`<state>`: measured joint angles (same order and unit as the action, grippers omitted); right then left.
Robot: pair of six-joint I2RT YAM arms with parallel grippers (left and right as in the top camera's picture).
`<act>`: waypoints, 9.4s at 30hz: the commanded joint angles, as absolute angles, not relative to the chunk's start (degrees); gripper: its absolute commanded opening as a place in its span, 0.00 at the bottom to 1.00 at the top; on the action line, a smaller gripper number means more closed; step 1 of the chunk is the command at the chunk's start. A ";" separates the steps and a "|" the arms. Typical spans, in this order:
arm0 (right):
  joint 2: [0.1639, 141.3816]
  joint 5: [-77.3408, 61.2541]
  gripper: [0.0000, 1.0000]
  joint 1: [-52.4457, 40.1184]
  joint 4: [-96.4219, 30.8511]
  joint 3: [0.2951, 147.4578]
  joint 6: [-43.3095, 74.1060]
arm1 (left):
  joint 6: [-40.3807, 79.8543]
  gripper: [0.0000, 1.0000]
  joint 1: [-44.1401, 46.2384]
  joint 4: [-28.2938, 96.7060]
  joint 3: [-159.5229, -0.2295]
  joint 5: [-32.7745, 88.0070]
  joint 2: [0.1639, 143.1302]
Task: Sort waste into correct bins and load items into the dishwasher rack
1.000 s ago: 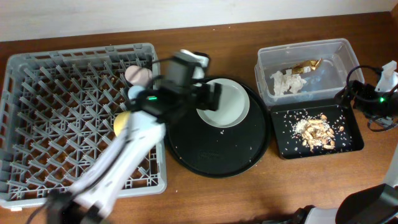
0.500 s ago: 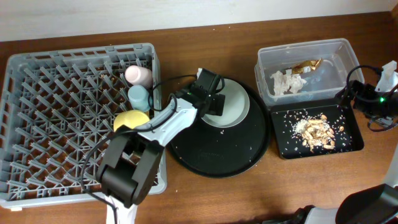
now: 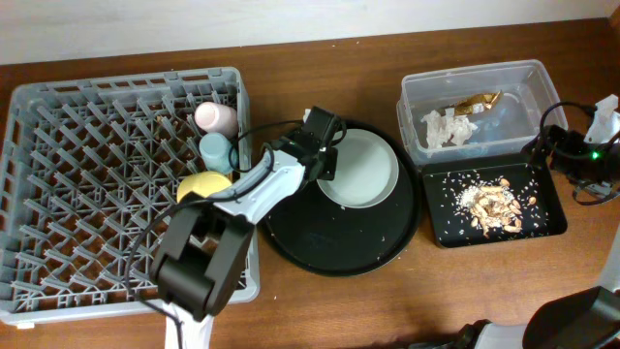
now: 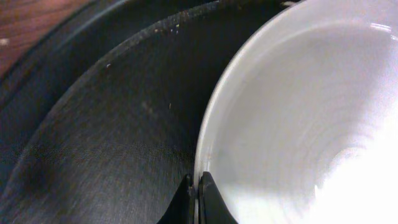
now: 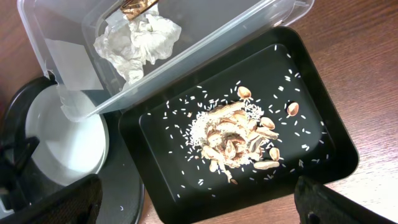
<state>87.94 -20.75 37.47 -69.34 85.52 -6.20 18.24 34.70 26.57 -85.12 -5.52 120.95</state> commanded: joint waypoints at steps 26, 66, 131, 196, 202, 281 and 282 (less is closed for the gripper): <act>87.90 -20.27 0.99 37.52 -69.36 86.41 -6.11 | -4.01 0.00 12.84 34.13 -84.36 -63.88 96.27; 87.90 -20.27 0.99 37.52 -69.36 86.41 -6.11 | 17.98 0.99 3.88 34.30 -84.49 -15.90 79.44; 0.19 -8.97 0.98 -3.68 12.53 10.87 -12.56 | 20.34 0.99 -17.06 43.22 -84.49 14.15 79.70; 0.21 4.99 0.99 0.99 -4.23 0.32 5.41 | 19.92 0.99 -2.44 48.71 -71.40 12.51 41.74; 0.21 4.99 0.99 0.99 -4.23 0.32 5.41 | 19.92 0.99 -2.39 47.51 -43.68 12.19 22.15; 0.21 4.99 0.99 0.99 -4.23 0.32 5.41 | 0.36 0.99 0.73 4.75 -0.54 1.21 0.30; 0.21 4.99 0.99 0.99 -4.23 0.32 5.41 | 0.36 0.99 0.73 4.75 -0.54 1.19 0.30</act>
<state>0.62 3.88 0.78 -3.86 0.60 4.78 1.26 0.43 4.75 -0.86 0.19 0.69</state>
